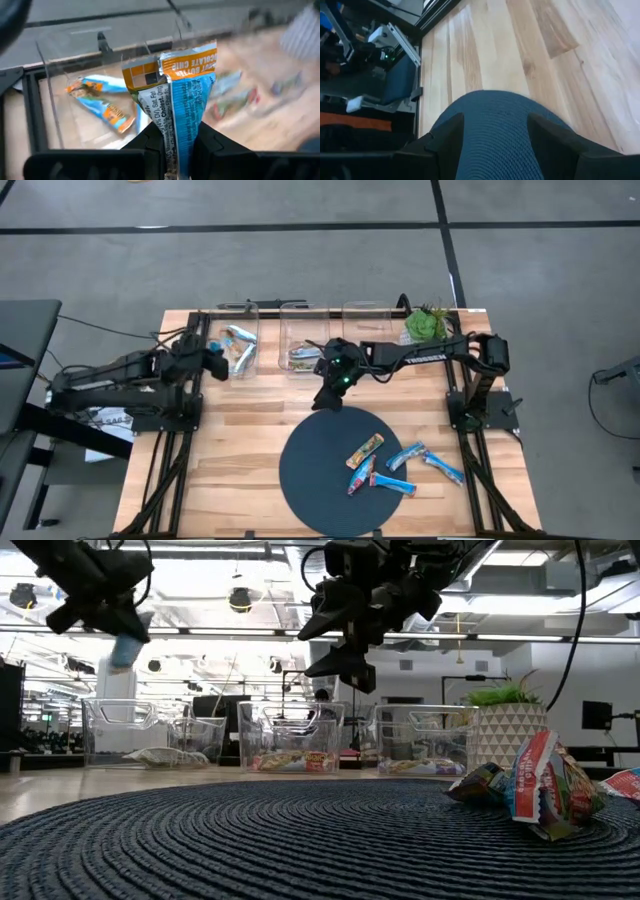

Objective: Pick and place Granola Bars by type
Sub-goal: Put the yellow granola bar into the left transparent bin

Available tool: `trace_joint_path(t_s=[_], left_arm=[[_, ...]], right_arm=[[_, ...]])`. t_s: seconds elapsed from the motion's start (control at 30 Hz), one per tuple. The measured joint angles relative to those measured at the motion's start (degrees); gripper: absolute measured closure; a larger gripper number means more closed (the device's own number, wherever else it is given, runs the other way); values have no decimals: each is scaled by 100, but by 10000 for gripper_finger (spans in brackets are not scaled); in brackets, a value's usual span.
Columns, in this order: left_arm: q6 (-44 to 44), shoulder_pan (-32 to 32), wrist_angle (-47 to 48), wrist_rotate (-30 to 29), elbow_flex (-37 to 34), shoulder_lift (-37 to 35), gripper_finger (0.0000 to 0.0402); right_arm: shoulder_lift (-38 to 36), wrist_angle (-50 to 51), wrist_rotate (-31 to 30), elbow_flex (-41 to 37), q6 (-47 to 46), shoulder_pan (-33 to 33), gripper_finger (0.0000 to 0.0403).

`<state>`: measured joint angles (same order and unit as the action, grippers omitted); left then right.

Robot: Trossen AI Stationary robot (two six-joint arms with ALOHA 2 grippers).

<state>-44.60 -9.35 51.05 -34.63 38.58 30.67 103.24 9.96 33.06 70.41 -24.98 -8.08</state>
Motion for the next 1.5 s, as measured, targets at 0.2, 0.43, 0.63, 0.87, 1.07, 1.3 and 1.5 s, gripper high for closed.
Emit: trace_joint_path(t_s=[0.2,0.43,0.63,0.87,1.07,1.3,1.5], left_arm=[[1530,-726,56,664,0,272,359],[2410,-1426,-123,1346,-2,814,359],[2690,-1767,-251,1851,0,1089,359],[2869,-2070,-202,2084,324,1137,359],[3901,-2435,-50,1813,1208,1552,359],[6067,-2818,586,1779,1542,2618,359],[7095,-2906,706,1749,1544,3505,359]], right_arm=[[0,3,-5,0,3,72,204],[1,52,-40,0,-28,97,215],[2,60,-70,0,-48,97,224],[2,90,-81,0,-52,97,232],[2,90,-164,0,-52,97,234],[2,87,-170,0,-50,97,234],[2,87,-218,0,-48,97,236]])
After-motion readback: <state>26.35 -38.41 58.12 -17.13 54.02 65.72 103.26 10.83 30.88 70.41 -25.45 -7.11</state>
